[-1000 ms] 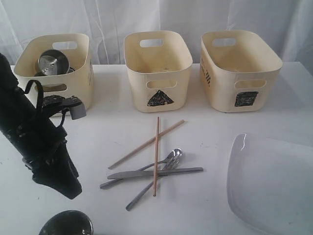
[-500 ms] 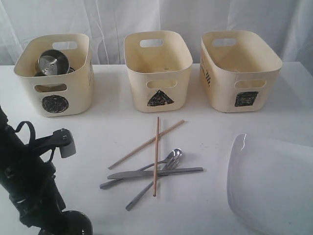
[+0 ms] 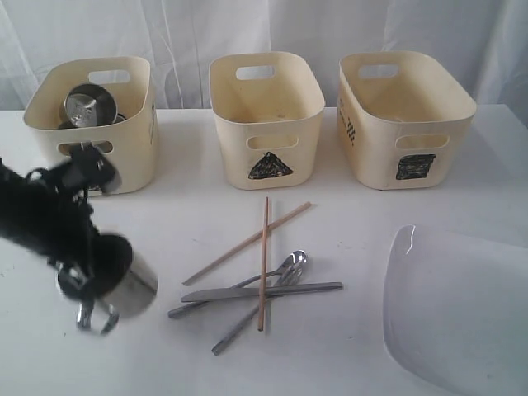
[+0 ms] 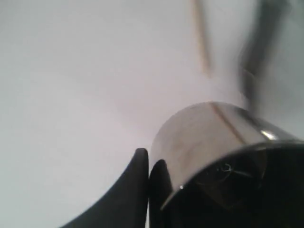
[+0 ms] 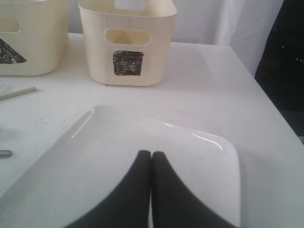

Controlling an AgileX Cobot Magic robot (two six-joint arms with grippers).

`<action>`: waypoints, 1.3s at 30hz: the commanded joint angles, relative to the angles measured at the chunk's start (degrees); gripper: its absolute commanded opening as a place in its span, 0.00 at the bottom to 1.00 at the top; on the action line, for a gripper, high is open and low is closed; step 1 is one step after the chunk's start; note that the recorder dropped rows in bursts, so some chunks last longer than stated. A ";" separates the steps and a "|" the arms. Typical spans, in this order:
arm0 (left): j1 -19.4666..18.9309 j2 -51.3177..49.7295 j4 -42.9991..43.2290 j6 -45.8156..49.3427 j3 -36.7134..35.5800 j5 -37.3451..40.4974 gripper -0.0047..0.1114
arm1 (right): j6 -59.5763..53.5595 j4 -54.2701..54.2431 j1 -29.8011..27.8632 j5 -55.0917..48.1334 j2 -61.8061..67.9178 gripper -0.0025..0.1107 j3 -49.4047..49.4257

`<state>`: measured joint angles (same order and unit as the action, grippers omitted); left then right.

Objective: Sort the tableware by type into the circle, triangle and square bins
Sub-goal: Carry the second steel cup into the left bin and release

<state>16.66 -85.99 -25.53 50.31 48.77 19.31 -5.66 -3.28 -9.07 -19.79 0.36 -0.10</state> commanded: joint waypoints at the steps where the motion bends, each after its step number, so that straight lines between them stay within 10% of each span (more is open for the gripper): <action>1: -0.55 5.94 0.84 -5.11 3.88 -31.96 0.04 | 0.13 0.25 0.00 0.14 -0.36 0.02 0.10; 5: -0.65 6.34 -5.45 -14.91 4.80 -67.11 0.04 | 0.13 0.25 0.00 0.14 -0.36 0.02 0.10; 10: -0.65 3.11 -1.92 -29.04 6.87 -82.73 0.04 | 0.13 0.25 0.00 0.14 -0.36 0.02 0.10; 16: -3.53 -9.28 14.87 -28.00 18.48 -75.02 0.04 | 0.13 0.25 0.00 0.14 -0.36 0.02 0.10; 30: -9.53 -28.88 15.53 -32.84 46.02 -32.03 0.04 | 0.13 0.25 0.00 0.14 -0.36 0.02 0.10; 39: -9.53 -28.88 15.64 -32.73 46.05 -21.46 0.40 | 0.13 0.25 0.00 0.14 -0.36 0.02 0.10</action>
<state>7.17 -115.55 -9.67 18.06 94.39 -6.56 -5.66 -3.28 -9.07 -19.79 0.36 -0.10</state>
